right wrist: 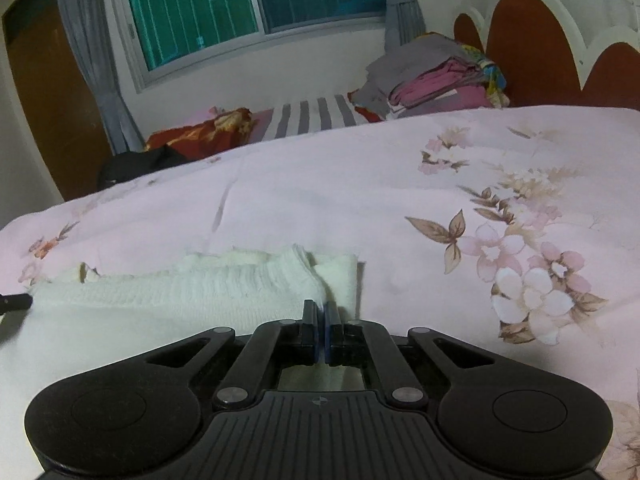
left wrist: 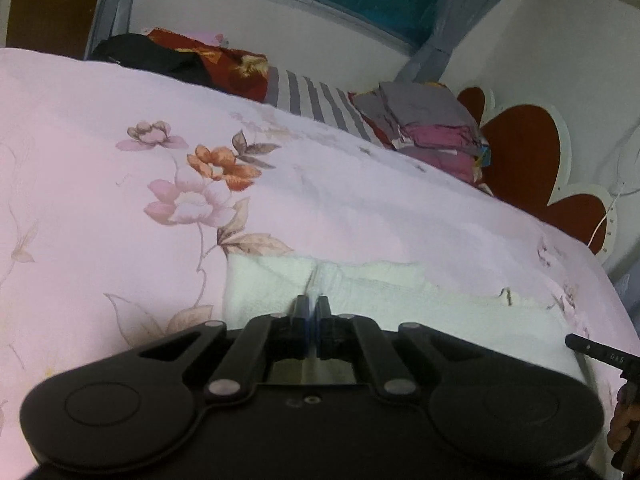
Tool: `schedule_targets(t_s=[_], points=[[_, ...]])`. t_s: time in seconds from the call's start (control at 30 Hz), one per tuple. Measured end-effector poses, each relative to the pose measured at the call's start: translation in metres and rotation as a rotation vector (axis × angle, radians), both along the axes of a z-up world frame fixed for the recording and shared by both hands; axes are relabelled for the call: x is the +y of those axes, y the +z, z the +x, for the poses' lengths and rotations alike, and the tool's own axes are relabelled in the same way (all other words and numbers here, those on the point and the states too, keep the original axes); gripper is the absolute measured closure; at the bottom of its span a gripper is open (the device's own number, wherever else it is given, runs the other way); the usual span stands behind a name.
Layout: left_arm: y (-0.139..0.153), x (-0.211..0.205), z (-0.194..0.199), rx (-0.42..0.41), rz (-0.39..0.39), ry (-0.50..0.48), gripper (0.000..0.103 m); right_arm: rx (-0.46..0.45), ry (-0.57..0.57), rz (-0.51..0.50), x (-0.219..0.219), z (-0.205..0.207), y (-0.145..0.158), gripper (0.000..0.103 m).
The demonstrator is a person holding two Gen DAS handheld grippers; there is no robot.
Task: Fold small clothes
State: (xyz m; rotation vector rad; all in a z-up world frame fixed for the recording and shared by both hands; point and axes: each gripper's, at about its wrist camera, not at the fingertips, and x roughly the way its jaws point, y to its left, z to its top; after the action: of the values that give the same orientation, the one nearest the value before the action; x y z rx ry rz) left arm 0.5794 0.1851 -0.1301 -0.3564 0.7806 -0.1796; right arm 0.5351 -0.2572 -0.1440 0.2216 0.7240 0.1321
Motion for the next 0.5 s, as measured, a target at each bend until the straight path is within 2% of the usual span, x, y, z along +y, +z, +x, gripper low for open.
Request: schedule_targets(t_s=[0.07,0.1,0.13,0.17,0.2,0.23,0.27,0.3,0.37,0.43,0.5], points=[[0.0,0.001,0.002,0.01,-0.003,0.003,0.093,0.026,0.001,-0.012,0.002,0.004,-0.003,0.101],[0.003,0.003,0.0,0.015,0.002,0.014,0.082,0.035,0.009,-0.014,0.003,0.004,-0.004,0.101],[0.009,0.003,-0.003,0.013,0.03,0.042,0.076,0.037,0.008,-0.017,0.003,0.004,-0.002,0.101],[0.016,0.002,-0.009,-0.006,0.072,0.07,0.058,0.044,-0.003,-0.022,0.003,0.005,0.003,0.101],[0.024,-0.002,-0.02,-0.053,0.111,0.084,0.05,0.036,-0.025,-0.048,0.005,0.004,0.009,0.086],[0.031,-0.01,-0.029,-0.094,0.112,0.07,0.05,0.003,-0.063,-0.097,0.009,-0.001,0.018,0.052],[0.034,-0.019,-0.035,-0.106,0.096,0.035,0.051,-0.06,-0.09,-0.138,0.015,-0.01,0.027,0.045],[0.035,-0.031,-0.039,-0.111,0.086,-0.008,0.051,-0.091,-0.052,-0.101,0.021,-0.014,0.033,0.045],[0.031,-0.063,-0.047,-0.118,0.074,-0.114,0.05,-0.064,0.074,-0.011,0.048,-0.013,0.034,0.045],[0.023,-0.095,-0.053,-0.135,0.1,-0.233,0.046,-0.088,0.2,-0.05,0.086,-0.017,0.031,0.045],[0.015,-0.115,-0.052,-0.145,0.148,-0.286,0.031,-0.088,0.333,-0.063,0.119,-0.02,0.027,0.045]])
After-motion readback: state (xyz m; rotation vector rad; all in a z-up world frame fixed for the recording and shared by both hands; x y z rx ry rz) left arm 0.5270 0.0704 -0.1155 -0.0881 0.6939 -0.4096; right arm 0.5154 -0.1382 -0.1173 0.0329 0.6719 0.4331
